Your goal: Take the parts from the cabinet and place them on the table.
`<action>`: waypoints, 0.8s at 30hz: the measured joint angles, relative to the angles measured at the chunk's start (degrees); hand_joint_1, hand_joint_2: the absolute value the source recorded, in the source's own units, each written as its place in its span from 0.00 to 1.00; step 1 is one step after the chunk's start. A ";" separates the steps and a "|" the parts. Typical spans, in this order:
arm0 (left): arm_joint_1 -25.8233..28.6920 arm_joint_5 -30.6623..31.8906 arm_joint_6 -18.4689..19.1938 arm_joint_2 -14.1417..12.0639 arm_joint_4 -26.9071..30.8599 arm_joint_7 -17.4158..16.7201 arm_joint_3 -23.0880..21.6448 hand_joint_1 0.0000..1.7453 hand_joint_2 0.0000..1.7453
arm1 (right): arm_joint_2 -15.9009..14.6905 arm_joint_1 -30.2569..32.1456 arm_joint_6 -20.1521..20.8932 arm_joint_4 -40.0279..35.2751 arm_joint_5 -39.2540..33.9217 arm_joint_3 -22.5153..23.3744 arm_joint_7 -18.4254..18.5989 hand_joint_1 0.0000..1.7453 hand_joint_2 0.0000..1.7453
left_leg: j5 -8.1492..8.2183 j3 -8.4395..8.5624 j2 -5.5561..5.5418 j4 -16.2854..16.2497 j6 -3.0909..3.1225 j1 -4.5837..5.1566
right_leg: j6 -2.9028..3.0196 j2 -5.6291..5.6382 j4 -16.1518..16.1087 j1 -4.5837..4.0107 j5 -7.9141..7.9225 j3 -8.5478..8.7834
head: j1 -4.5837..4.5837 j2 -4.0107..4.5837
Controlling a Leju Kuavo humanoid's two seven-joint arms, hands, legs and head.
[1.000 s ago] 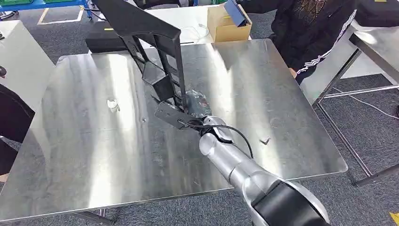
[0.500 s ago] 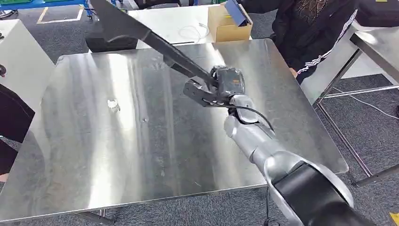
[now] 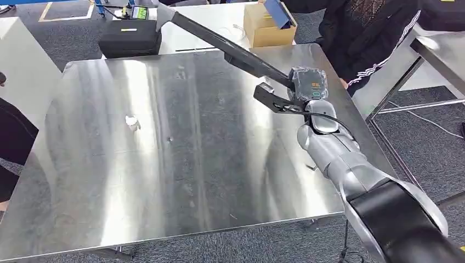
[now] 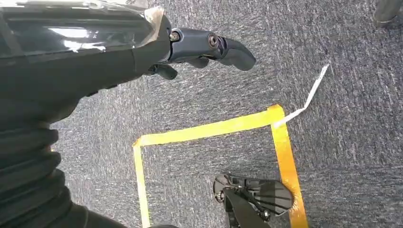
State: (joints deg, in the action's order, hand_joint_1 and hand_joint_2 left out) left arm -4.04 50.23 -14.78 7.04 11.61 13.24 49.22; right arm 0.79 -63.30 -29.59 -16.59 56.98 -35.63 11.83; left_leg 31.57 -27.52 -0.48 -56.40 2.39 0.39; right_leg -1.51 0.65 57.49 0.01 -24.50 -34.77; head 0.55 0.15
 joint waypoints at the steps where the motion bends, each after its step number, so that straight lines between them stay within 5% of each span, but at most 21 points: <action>1: -0.01 0.00 0.00 -0.02 0.00 -0.20 0.02 0.00 1.00 | -0.11 0.00 0.79 0.07 0.46 -0.02 0.39 1.00 1.00 | 0.01 0.00 -0.03 0.00 -0.01 0.01 | 0.00 0.00 -0.03 0.00 0.00 0.01 | 0.00 0.00; 2: 0.00 -0.22 0.07 -0.07 0.00 -0.33 0.09 0.00 1.00 | -0.35 0.01 1.77 0.15 0.94 -0.04 0.50 1.00 1.00 | 0.02 0.00 -0.03 0.00 -0.01 0.01 | 0.00 -0.01 -0.05 0.00 0.00 0.02 | -0.02 0.00; 3: -0.01 -0.59 0.37 -0.09 0.00 -0.37 0.31 0.00 1.00 | -0.52 0.04 2.75 0.24 1.16 -0.07 0.50 0.00 1.00 | 0.02 0.00 -0.04 0.00 0.00 0.02 | 0.00 -0.01 -0.08 0.00 0.00 0.03 | 0.00 0.00; 15: -0.27 -0.15 -0.70 -1.09 0.00 -1.27 1.44 0.00 1.00 | -1.12 1.24 6.53 0.37 1.86 0.55 -5.46 0.00 1.00 | 0.04 0.35 -0.01 0.01 0.00 -0.01 | 0.00 0.00 -0.11 0.00 0.00 0.36 | 0.00 0.00; 16: -0.27 -0.15 -0.76 -1.11 -0.02 -1.27 1.44 0.00 0.00 | -1.07 1.30 6.55 0.37 1.88 0.55 -5.55 0.00 1.00 | 0.04 0.36 -0.01 0.01 0.00 -0.01 | 0.00 0.00 -0.11 0.00 0.01 0.37 | 0.00 0.00; 24: -0.30 -0.15 -1.09 -1.27 -0.04 -2.73 1.84 0.00 0.00 | -0.57 1.54 7.30 0.37 0.94 1.33 -7.41 0.00 1.00 | 0.04 0.59 0.00 0.04 0.00 -0.05 | 0.00 0.00 -0.09 -0.01 0.01 0.61 | 0.02 0.00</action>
State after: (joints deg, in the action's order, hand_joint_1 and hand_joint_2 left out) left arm -4.33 50.07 -15.87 5.77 11.56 10.51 51.06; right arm 0.22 -61.75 -22.29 -16.22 57.92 -34.29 4.42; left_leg 31.60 -26.93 -0.48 -56.36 2.39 0.34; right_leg -1.52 0.65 57.40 0.01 -24.49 -34.16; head 0.57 0.15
